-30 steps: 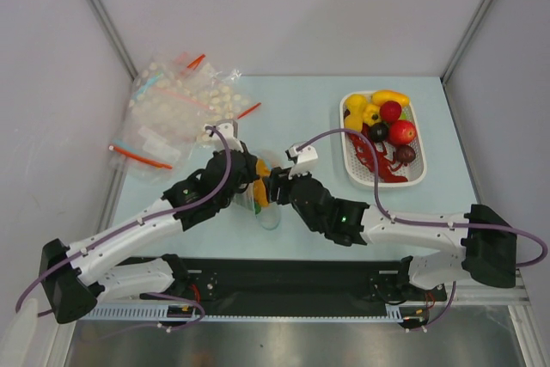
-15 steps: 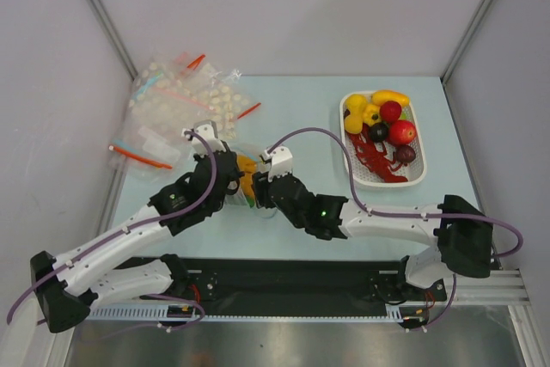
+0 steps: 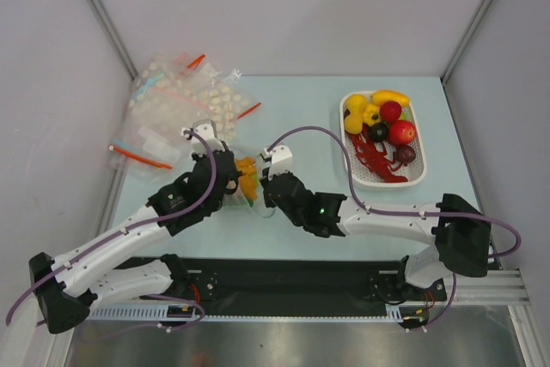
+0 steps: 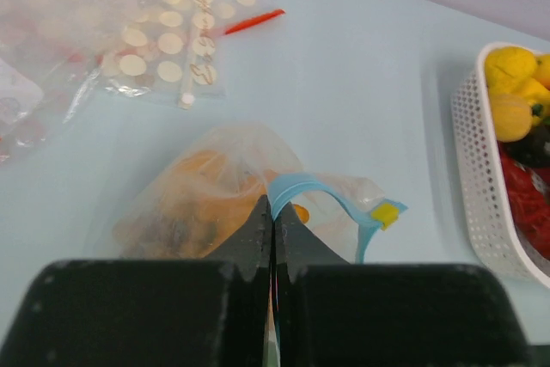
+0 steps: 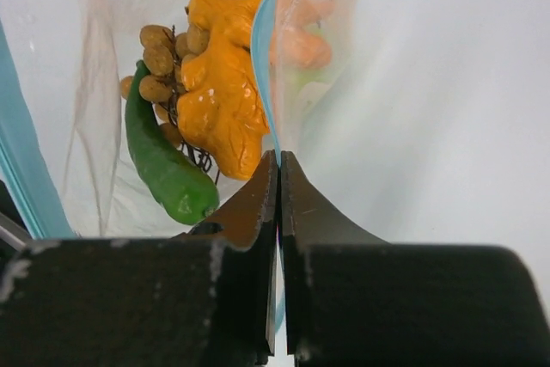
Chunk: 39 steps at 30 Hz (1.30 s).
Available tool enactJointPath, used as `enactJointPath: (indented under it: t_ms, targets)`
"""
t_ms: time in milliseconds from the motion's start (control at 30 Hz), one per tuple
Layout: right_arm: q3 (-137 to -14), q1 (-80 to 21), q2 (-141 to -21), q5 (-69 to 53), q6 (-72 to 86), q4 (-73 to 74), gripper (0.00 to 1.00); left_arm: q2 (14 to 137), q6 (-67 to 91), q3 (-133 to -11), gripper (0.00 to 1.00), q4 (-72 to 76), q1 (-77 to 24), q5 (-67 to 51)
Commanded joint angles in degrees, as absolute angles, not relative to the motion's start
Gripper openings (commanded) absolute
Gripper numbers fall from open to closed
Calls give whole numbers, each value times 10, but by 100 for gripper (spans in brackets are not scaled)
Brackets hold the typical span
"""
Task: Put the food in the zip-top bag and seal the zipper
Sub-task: Adjust the zipper food storage bag at the center of the board.
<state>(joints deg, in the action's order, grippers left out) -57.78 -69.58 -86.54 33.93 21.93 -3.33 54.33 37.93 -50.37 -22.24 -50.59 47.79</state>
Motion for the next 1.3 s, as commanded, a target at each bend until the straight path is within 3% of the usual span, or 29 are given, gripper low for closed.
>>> enactJointPath:
  t_ms: [0, 167, 333, 733, 833, 867, 967, 1267]
  targets:
    - [-578, -659, -820, 335, 249, -41, 0, 541, 306, -523, 1, -133, -504, 381]
    - [-517, -564, -774, 202, 321, -85, 0, 579, 217, -545, 3, -125, -512, 207]
    - [-474, -491, -743, 145, 345, -116, 0, 644, 209, -578, 1, -143, -517, 153]
    - [-480, -472, -749, 115, 330, -113, 0, 791, 225, -646, 0, -185, -518, 97]
    - [-481, -472, -743, 121, 324, -105, 5, 776, 231, -640, 0, -186, -517, 118]
    - [-483, -471, -739, 123, 318, -103, 15, 769, 233, -636, 0, -185, -516, 133]
    - [-485, -472, -731, 127, 303, -91, 32, 742, 251, -621, 0, -183, -510, 161]
    - [-503, -449, -650, 170, 270, -21, 48, 667, 290, -567, 0, -162, -474, 188]
